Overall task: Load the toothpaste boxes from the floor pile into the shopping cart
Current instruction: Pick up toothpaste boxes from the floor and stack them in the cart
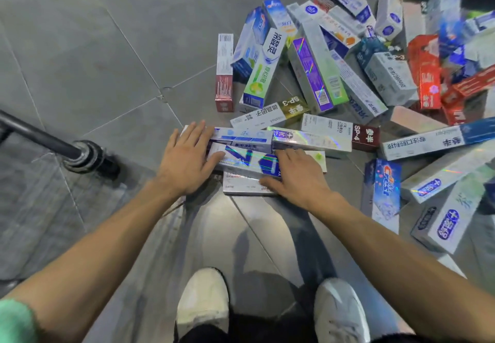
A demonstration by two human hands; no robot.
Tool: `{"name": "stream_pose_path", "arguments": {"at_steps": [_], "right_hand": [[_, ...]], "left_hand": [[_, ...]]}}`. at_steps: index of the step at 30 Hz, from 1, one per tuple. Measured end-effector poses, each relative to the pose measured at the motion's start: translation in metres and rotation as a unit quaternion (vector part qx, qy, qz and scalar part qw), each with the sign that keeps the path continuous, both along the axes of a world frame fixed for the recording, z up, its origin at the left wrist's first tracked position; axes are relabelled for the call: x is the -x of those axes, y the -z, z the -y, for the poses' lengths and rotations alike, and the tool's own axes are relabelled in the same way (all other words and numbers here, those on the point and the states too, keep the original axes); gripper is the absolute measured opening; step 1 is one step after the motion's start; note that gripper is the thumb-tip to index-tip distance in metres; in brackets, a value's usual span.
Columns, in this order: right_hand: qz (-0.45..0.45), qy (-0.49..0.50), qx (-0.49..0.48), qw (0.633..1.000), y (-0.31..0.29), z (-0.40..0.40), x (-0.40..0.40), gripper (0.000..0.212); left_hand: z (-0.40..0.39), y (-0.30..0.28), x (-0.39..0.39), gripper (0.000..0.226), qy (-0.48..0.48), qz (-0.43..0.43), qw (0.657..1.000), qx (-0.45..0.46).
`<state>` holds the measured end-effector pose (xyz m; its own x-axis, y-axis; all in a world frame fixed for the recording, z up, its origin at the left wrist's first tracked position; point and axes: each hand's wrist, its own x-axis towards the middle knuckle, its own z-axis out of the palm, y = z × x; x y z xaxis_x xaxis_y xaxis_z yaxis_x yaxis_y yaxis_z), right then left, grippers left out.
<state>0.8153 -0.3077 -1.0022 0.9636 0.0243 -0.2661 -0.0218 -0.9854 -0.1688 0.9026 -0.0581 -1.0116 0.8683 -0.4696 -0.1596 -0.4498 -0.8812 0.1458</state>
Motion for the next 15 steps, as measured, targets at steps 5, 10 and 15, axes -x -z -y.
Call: {"name": "stream_pose_path", "arguments": {"at_steps": [5,10,15], "right_hand": [[-0.03,0.027,-0.049,0.998,-0.011,0.001,0.007,0.057],[-0.005,0.112,-0.138,0.984,-0.029,0.035,0.021,0.055],[0.095,0.267,-0.292,0.914,-0.043,0.067,0.028,0.051]], "left_hand": [[-0.008,-0.009,0.0,0.084,-0.006,0.005,1.0,0.009],[-0.004,-0.005,-0.01,0.08,-0.015,0.028,0.998,0.05],[0.015,0.0,-0.026,0.074,0.041,-0.003,0.999,0.01]]}}
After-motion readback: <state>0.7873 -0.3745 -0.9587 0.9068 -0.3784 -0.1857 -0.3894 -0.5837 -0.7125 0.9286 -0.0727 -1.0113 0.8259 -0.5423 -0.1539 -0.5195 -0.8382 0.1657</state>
